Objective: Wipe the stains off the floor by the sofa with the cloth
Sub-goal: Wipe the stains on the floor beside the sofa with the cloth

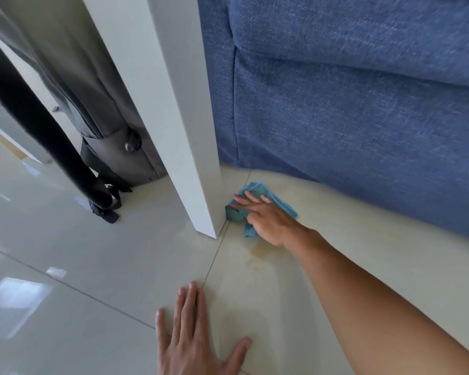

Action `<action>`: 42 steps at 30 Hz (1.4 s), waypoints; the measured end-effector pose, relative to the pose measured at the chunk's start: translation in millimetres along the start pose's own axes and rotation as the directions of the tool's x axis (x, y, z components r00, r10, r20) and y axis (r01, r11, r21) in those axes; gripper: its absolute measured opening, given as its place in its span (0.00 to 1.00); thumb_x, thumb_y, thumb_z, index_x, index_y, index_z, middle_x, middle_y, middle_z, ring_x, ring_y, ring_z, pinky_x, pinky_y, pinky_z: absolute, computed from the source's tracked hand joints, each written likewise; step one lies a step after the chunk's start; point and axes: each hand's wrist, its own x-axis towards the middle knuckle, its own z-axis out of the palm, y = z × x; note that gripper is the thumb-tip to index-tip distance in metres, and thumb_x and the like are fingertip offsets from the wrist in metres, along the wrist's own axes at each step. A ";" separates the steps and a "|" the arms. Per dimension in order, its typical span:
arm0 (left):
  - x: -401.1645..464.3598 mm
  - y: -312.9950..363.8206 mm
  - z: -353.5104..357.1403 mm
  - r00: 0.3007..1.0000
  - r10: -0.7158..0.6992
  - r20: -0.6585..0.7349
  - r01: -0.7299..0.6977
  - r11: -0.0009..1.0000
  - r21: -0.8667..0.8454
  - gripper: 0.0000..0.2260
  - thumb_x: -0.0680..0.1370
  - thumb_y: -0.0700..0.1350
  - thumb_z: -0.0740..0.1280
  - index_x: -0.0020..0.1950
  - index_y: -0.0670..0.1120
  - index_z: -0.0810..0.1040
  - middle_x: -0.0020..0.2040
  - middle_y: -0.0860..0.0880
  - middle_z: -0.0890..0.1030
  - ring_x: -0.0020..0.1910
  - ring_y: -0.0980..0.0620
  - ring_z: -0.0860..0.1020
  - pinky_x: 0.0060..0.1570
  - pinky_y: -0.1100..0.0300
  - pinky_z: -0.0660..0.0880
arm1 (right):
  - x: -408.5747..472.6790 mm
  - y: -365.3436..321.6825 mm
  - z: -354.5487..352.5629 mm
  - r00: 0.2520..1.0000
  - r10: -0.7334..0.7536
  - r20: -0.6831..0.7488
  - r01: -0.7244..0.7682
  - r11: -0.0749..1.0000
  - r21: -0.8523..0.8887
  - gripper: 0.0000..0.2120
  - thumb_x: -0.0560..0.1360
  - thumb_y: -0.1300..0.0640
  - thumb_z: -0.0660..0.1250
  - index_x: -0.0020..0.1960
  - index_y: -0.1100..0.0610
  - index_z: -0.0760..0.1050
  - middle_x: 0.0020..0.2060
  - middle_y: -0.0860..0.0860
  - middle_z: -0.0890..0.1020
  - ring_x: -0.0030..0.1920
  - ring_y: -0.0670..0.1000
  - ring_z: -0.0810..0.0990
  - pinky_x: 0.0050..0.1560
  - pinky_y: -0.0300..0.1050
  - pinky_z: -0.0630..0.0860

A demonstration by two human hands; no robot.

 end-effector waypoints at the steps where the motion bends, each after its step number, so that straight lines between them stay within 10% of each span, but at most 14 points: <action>1: 0.1 0.0 -1.3 1.000 0.003 0.014 -0.003 1.000 0.001 0.53 0.62 0.77 0.64 0.73 0.39 0.71 0.76 0.45 0.69 0.75 0.47 0.64 0.70 0.35 0.62 | -1.7 -0.5 1.6 0.999 0.018 -0.037 -0.017 1.000 0.021 0.26 0.82 0.61 0.47 0.78 0.49 0.63 0.79 0.40 0.57 0.77 0.35 0.47 0.78 0.41 0.37; 42: -7.9 2.9 -15.0 0.983 -0.014 0.184 0.002 0.998 0.062 0.50 0.71 0.77 0.55 0.80 0.41 0.59 0.82 0.47 0.56 0.81 0.50 0.51 0.77 0.39 0.50 | -128.2 50.7 23.5 0.980 0.073 -0.185 -0.110 0.974 -0.198 0.33 0.74 0.52 0.46 0.80 0.41 0.53 0.79 0.35 0.48 0.78 0.36 0.38 0.78 0.47 0.37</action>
